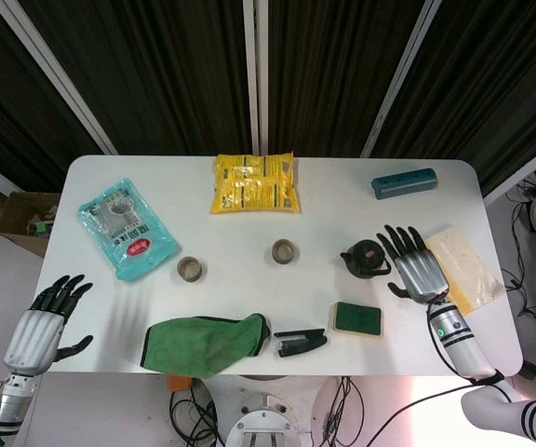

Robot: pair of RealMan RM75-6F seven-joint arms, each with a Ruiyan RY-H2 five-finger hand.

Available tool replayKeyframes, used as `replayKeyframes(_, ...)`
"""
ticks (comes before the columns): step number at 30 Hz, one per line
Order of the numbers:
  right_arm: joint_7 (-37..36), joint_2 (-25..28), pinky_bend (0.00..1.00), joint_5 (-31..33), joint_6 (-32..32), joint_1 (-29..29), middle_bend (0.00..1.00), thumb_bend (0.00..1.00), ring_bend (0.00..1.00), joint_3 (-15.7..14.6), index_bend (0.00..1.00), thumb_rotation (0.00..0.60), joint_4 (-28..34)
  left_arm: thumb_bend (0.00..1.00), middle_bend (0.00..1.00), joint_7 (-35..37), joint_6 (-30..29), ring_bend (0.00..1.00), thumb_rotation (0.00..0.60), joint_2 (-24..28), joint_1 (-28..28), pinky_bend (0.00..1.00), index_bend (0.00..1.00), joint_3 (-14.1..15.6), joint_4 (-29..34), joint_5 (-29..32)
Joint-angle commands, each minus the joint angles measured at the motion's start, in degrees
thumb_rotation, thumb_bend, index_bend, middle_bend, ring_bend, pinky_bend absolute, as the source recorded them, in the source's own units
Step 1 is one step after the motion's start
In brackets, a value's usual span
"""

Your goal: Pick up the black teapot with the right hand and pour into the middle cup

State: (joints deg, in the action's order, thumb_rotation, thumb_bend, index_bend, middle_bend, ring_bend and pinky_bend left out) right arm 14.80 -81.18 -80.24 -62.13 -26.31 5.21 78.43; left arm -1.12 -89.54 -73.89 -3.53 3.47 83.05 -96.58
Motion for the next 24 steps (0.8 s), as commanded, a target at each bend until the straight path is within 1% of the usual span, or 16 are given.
replayKeyframes(1, 2.53, -0.48, 0.0, 1.32, 0.8, -0.62, 0.0, 0.18, 0.0, 0.34, 0.0, 0.581, 0.66, 0.13, 0.09, -0.16, 0.14, 0.07, 0.6, 0.04, 0.0, 0.21, 0.16, 0.05, -0.07, 0.06)
replayKeyframes(5, 4.77, -1.52, 0.0, 2.99, 1.82, -1.55, 0.0, 0.18, 0.0, 1.01, 0.0, 0.581, 1.36, 0.13, 0.09, 0.18, 0.25, 0.07, 0.6, -0.02, -0.03, 0.21, 0.16, 0.04, -0.25, 0.17)
replayKeyframes(9, 6.7, -3.28, 0.0, 5.69, 3.83, -2.92, 0.0, 0.18, 0.0, 1.92, 0.0, 0.582, 0.71, 0.13, 0.09, 0.46, 0.13, 0.07, 0.6, -0.18, -0.04, 0.21, 0.16, 0.13, -0.53, -0.07)
replayKeyframes(13, 7.93, -4.57, 0.0, 6.54, 4.51, -4.08, 0.0, 0.18, 0.0, 2.4, 0.0, 0.59, -0.18, 0.13, 0.09, 0.42, -0.07, 0.07, 0.6, -0.13, 0.07, 0.21, 0.16, 0.28, -0.56, -0.28)
replayKeyframes(16, 8.29, -4.65, 0.0, 6.53, 5.1, -5.12, 0.0, 0.18, 0.0, 2.75, 0.0, 0.6, -0.43, 0.13, 0.09, 0.29, -0.13, 0.07, 0.6, -0.01, 0.16, 0.21, 0.16, 0.33, -0.5, -0.25)
replayKeyframes(24, 11.19, -3.35, 0.0, 8.93, 7.26, -8.3, 0.0, 0.18, 0.0, 4.86, 0.0, 0.6, 0.78, 0.13, 0.09, 0.49, -0.34, 0.07, 0.6, 0.07, 0.32, 0.21, 0.16, 0.38, -0.56, -0.28)
